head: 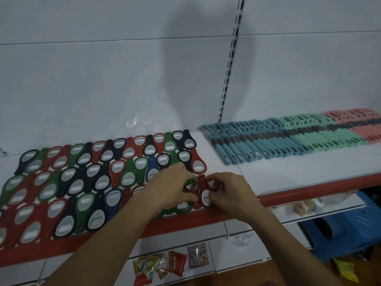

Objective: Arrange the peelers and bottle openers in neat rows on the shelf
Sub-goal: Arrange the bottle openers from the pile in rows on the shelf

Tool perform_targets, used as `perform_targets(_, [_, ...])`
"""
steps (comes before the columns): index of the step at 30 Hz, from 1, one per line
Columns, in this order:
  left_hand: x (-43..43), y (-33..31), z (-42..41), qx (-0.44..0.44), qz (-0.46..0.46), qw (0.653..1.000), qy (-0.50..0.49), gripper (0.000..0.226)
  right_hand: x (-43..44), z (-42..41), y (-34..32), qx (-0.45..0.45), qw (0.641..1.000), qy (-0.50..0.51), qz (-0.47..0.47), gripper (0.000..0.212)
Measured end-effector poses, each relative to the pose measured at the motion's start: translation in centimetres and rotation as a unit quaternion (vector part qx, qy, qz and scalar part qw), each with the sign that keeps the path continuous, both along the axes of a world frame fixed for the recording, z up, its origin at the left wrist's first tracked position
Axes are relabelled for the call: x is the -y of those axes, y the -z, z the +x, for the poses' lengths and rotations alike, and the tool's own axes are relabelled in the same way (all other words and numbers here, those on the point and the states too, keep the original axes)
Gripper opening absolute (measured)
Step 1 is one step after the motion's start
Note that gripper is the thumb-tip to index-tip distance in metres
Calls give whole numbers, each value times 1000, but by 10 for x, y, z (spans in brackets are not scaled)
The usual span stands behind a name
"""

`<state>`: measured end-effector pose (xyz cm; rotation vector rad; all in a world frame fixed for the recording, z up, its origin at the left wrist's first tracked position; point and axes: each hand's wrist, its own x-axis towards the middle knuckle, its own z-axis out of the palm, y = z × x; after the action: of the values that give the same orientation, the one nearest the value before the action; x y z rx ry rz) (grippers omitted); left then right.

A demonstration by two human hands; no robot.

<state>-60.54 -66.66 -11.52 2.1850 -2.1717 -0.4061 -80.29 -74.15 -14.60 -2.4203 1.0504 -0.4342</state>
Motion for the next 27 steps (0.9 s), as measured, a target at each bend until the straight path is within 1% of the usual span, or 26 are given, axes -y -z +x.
perform_targets(5, [2,0,1,-1,-7,1000,8,46,-1,0,1,1,1000,21,2,34])
perform_targets(9, [2,3,4,-9,-10,1000,14,48,1,-2,3,-8,1000,15,15,36])
perform_targets(11, [2,3,9,-61,-25,998,5,52,4,-3,2,14,999,33,33,40])
perform_targets(13, [2,-1,16,-140,-65,988,-21,58,8,-1,0,78,994,70,19,41])
perform_targets(15, [3,-7,25,-213,-107,969,-58,64,11,7,-7,148,986,77,-7,35])
perform_targets(17, [3,-12,33,-275,-125,949,-91,69,10,26,-19,209,977,42,21,27])
perform_targets(19, [0,-17,40,-304,-131,938,-101,69,6,52,-31,255,963,-20,85,22])
perform_targets(22, [-14,-23,59,-352,-130,923,-88,54,-2,92,-44,300,939,-98,136,13])
perform_targets(24, [-29,-29,80,-371,-148,912,-98,48,-8,122,-50,314,927,-142,150,10])
perform_targets(27, [-59,-35,120,-370,-164,906,-124,48,-27,175,-56,281,927,-215,127,6])
